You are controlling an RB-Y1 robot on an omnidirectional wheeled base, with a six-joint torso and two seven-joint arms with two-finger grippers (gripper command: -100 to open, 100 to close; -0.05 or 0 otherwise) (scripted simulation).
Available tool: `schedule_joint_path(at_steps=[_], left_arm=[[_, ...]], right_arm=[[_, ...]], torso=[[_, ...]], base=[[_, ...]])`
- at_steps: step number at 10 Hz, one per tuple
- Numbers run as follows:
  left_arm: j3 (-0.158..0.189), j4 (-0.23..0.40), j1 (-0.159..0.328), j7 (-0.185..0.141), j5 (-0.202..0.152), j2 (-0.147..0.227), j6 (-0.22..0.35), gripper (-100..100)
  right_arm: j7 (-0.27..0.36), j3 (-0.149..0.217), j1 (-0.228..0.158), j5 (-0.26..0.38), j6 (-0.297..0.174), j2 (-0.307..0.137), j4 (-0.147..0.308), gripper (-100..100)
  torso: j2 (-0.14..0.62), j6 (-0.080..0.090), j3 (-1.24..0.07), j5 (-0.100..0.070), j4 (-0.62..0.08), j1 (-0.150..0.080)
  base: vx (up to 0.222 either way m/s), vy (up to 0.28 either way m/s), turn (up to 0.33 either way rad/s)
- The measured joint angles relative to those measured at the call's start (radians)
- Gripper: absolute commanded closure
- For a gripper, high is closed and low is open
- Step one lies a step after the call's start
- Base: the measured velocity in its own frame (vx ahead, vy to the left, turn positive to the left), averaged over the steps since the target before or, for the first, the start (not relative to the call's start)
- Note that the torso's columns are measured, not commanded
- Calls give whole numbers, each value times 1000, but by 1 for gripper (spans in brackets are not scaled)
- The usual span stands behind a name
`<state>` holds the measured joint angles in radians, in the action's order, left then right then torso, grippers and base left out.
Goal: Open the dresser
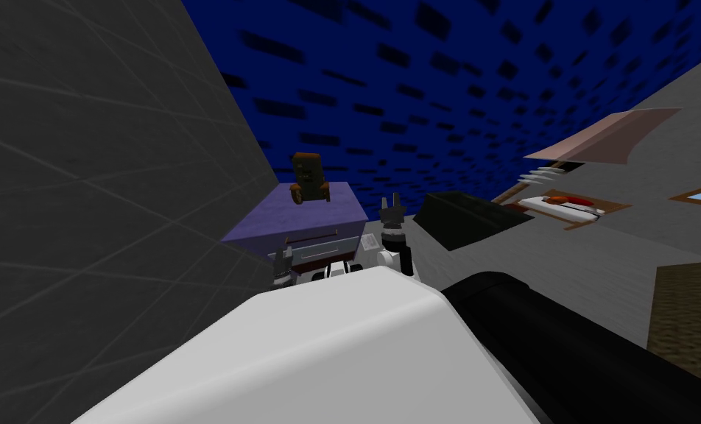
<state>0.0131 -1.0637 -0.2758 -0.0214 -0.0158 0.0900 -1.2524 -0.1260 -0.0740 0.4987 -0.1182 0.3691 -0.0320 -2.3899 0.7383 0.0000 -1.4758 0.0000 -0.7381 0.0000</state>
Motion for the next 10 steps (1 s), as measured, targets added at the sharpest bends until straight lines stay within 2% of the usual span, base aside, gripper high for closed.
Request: schedule_joint_path(at_steps=[3, 7, 9, 10], left_arm=[[2, 39, 7, -3, -1, -17, -30, -100], [11, 15, 47, -8, -6, -5, 31, -100], [15, -23, 59, -13, -9, 1, 78, -100], [15, -26, 60, -13, -9, 1, 85, 100]], right_arm=[[0, 0, 0, 0, 0, 0, 0, 0], [0, 0, 0, 0, 0, 0, 0, 0], [0, 0, 0, 0, 0, 0, 0, 0], [0, 0, 0, 0, 0, 0, 0, 0]], torso=[[0, 0, 0, 0, 0, 0], [0, 0, 0, 0, 0, 0], [-1, 0, 0, 0, 0, 0], [-1, 0, -1, 0, 0, 0]], base=[[3, -6, 7], [-19, -14, 10], [-10, -10, 6], [9, 6, -15]])
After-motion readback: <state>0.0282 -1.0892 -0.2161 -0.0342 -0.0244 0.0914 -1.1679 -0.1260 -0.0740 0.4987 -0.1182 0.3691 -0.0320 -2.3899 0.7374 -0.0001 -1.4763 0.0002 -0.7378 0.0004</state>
